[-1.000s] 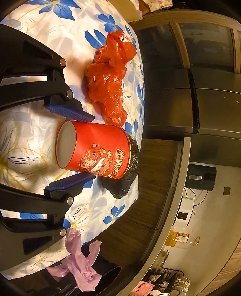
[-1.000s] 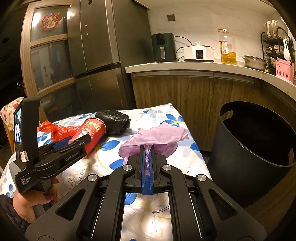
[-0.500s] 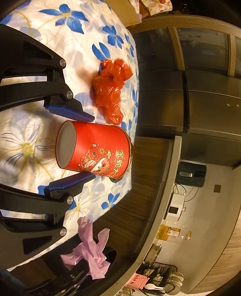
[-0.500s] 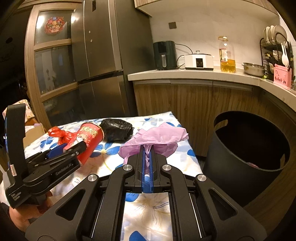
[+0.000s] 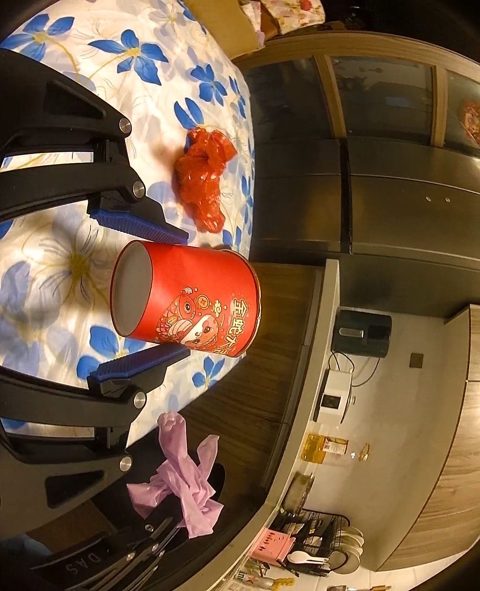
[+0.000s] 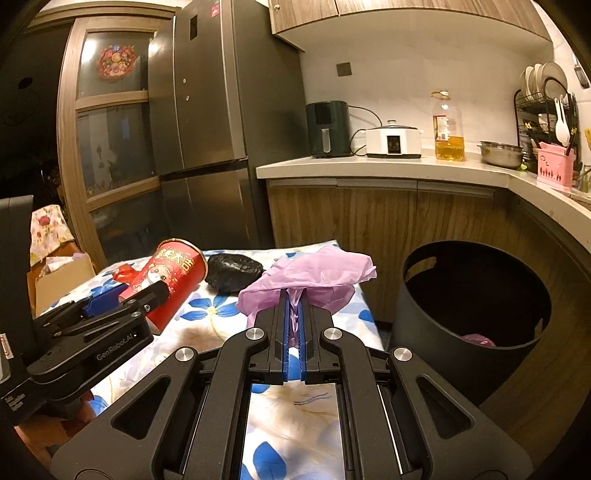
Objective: Collect trash
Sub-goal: 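Carry the red cup and lilac bag over the black bin with both grippers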
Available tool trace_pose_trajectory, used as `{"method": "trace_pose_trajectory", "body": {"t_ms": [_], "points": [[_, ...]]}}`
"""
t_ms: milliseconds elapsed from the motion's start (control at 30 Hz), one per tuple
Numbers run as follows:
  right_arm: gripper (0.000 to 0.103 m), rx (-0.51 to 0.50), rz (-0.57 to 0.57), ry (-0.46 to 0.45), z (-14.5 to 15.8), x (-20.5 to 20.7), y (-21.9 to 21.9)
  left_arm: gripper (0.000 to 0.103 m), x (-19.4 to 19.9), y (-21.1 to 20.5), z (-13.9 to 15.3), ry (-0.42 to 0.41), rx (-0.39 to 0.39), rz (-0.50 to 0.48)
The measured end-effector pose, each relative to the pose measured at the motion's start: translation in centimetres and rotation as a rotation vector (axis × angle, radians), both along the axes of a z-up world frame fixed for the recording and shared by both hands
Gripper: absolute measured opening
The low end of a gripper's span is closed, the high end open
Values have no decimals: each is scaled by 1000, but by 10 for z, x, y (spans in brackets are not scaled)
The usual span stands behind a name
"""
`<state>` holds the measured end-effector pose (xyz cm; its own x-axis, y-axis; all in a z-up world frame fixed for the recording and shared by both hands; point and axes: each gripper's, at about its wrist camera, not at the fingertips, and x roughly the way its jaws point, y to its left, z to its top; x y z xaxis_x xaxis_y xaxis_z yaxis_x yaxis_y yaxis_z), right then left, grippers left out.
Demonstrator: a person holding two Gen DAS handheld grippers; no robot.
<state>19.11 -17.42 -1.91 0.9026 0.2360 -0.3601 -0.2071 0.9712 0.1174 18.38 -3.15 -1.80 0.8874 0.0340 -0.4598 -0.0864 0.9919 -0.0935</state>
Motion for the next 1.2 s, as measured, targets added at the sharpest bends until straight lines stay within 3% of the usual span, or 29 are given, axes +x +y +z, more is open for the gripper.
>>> {"method": "trace_pose_trajectory", "body": {"t_ms": [700, 1200], "points": [[4, 17, -149, -55, 20, -6, -88, 54, 18, -95, 28, -41, 18, -140], [4, 11, -255, -48, 17, 8, -153, 54, 40, -163, 30, -49, 19, -239]]}}
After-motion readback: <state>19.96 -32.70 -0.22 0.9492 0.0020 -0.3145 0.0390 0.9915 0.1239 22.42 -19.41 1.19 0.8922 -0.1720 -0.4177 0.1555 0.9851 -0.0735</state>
